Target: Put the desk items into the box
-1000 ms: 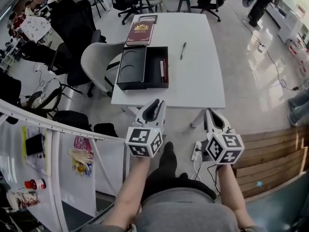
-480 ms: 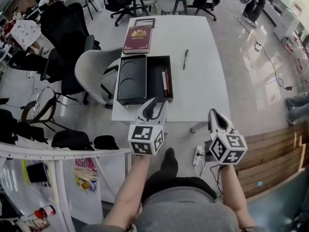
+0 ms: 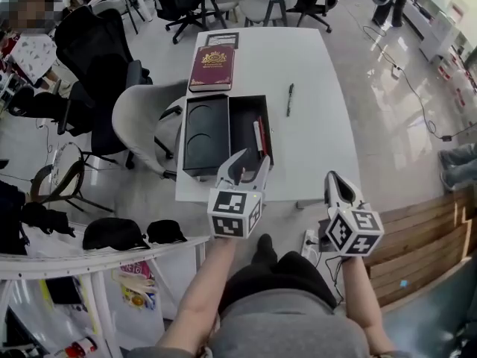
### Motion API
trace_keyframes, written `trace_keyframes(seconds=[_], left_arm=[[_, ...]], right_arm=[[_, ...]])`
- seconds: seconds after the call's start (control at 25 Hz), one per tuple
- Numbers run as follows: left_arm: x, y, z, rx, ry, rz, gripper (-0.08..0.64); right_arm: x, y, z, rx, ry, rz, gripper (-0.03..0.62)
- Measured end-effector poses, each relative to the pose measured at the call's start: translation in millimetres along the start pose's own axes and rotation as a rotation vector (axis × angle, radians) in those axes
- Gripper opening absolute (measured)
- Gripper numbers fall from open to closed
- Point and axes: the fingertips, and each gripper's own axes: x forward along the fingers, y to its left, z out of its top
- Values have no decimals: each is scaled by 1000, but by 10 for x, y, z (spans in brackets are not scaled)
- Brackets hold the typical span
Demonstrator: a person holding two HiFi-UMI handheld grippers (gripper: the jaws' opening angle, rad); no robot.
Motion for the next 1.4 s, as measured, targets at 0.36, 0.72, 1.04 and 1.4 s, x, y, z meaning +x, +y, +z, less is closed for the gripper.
trace_keyframes(seconds=[0.36, 0.72, 1.04, 1.4], left_arm=[[265, 46, 25, 18, 29, 3, 155], [663, -12, 152, 47, 64, 5, 155], [1161, -61, 252, 71, 92, 17, 155], [1729, -97, 271, 86, 142, 19, 155]], right_arm=[[60, -78, 65, 4, -8, -24, 3], [245, -307, 283, 10, -25, -21, 3], [516, -636, 420, 21, -21, -23, 3], [828, -963, 560, 46, -12, -24, 3]])
